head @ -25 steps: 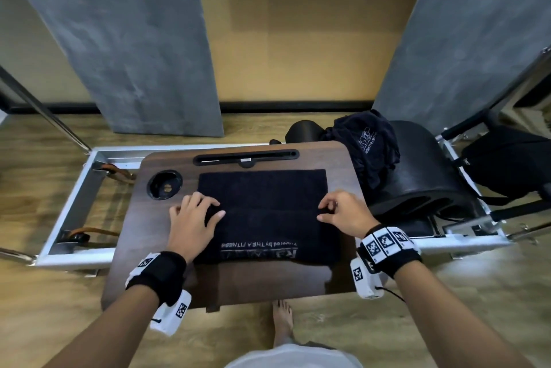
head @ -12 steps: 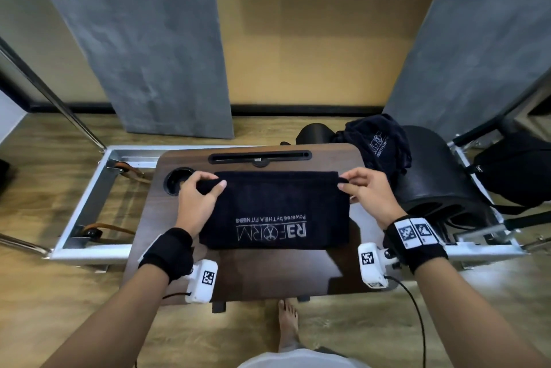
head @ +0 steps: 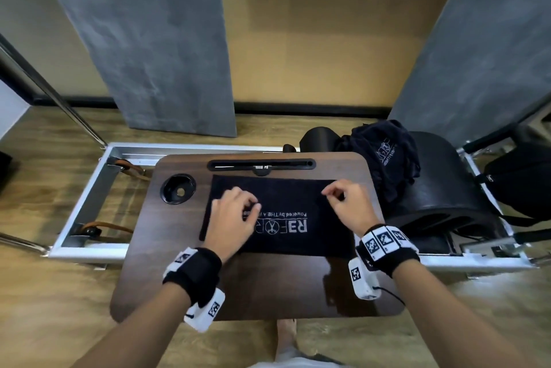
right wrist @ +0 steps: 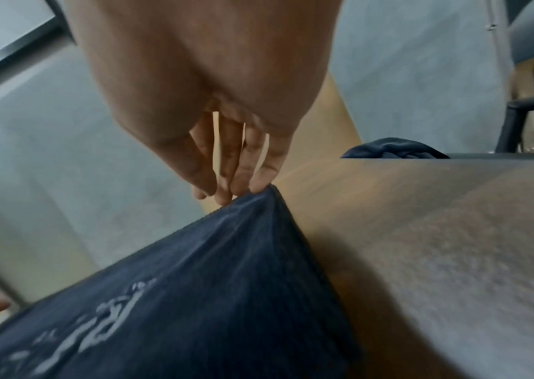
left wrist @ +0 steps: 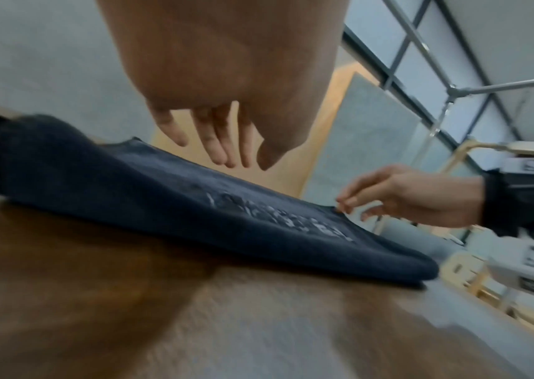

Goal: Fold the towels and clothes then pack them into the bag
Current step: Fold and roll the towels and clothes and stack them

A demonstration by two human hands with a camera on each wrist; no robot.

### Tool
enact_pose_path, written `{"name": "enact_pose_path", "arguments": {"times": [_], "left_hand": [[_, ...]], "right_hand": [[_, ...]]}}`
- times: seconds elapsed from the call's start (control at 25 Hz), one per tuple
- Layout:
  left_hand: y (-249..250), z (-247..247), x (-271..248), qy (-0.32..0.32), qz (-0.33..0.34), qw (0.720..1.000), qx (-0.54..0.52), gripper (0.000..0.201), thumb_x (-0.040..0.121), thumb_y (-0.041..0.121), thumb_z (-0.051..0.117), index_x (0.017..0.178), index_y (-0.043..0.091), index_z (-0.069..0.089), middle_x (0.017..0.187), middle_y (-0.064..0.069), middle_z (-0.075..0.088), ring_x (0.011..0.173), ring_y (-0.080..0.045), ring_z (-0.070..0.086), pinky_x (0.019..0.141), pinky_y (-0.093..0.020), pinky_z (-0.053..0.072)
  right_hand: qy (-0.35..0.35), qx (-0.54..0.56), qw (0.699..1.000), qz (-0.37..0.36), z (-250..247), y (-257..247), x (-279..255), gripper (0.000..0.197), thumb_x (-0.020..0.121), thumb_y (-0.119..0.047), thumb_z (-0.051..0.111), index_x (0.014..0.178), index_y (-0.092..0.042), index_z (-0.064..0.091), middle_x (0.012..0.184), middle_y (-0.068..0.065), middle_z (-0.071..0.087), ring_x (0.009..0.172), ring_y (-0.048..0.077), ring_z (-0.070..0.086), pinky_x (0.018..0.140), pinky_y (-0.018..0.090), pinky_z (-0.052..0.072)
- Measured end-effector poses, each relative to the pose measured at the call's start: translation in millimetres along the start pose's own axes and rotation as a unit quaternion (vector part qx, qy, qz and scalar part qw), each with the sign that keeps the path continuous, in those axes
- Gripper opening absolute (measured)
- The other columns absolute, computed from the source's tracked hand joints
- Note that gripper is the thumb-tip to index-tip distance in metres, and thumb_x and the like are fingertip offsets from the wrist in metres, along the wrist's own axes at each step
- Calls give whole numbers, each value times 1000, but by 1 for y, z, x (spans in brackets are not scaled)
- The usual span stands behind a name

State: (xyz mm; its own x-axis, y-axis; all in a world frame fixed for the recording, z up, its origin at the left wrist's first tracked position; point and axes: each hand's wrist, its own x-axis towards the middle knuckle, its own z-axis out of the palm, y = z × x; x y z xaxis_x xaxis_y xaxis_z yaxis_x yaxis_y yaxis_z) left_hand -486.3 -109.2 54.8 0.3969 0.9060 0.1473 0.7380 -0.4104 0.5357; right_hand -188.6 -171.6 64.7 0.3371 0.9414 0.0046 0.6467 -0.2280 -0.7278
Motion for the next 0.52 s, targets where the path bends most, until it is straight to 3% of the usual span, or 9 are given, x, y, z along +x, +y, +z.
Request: {"name": "enact_pose_path", "arguments": {"times": [0.12, 0.24, 0.28, 0.36, 0.44, 0.52], "left_hand": [[10, 17, -21, -82, 31, 996, 17, 20, 104, 45, 57, 90, 31, 56, 86, 15, 50, 82, -4, 51, 79, -35, 36], [0, 18, -27, -64, 44, 990, 115, 18, 105, 45, 53, 101, 28, 55, 99, 13, 53, 96, -13, 57, 80, -36, 38], [-4, 16, -27, -54, 51, 986, 151, 18, 105, 44, 51, 107, 27, 57, 107, 12, 56, 104, -16, 59, 83, -38, 41], [-10, 12, -27, -57, 40, 980, 187, 32, 107, 41, 47, 130, 24, 60, 134, 6, 59, 132, -21, 55, 102, -43, 44], [-13, 10, -31, -103, 0, 979, 178, 53, 111, 42, 40, 158, 19, 44, 167, 3, 38, 159, -23, 26, 123, -49, 31], [-13, 10, -50, -135, -11, 979, 155, 63, 112, 47, 34, 168, 20, 24, 177, 4, 13, 164, -19, 3, 129, -52, 18]], "right_hand": [[-51, -56, 997, -5, 3, -2, -15, 18, 93, -1, 65, 95, -15, 76, 96, -4, 68, 90, 15, 65, 88, 34, 54], [-70, -110, 991, -19, -1, -6, -45, 18, 92, -1, 63, 93, -13, 77, 97, -2, 70, 93, 19, 65, 90, 34, 53], [-86, -131, 987, -40, 0, -10, -60, 19, 89, -3, 63, 90, -14, 78, 96, -2, 72, 94, 19, 66, 90, 33, 52], [-148, -156, 971, -106, 11, -20, -92, 20, 85, -7, 63, 89, -18, 79, 94, -5, 74, 95, 17, 65, 88, 33, 53], [-207, -142, 955, -157, 27, -29, -120, 22, 86, -10, 61, 93, -20, 80, 95, -8, 74, 95, 13, 60, 85, 34, 53], [-226, -118, 951, -178, 42, -35, -142, 25, 87, -11, 61, 101, -22, 78, 97, -11, 70, 96, 9, 55, 84, 30, 51]]}}
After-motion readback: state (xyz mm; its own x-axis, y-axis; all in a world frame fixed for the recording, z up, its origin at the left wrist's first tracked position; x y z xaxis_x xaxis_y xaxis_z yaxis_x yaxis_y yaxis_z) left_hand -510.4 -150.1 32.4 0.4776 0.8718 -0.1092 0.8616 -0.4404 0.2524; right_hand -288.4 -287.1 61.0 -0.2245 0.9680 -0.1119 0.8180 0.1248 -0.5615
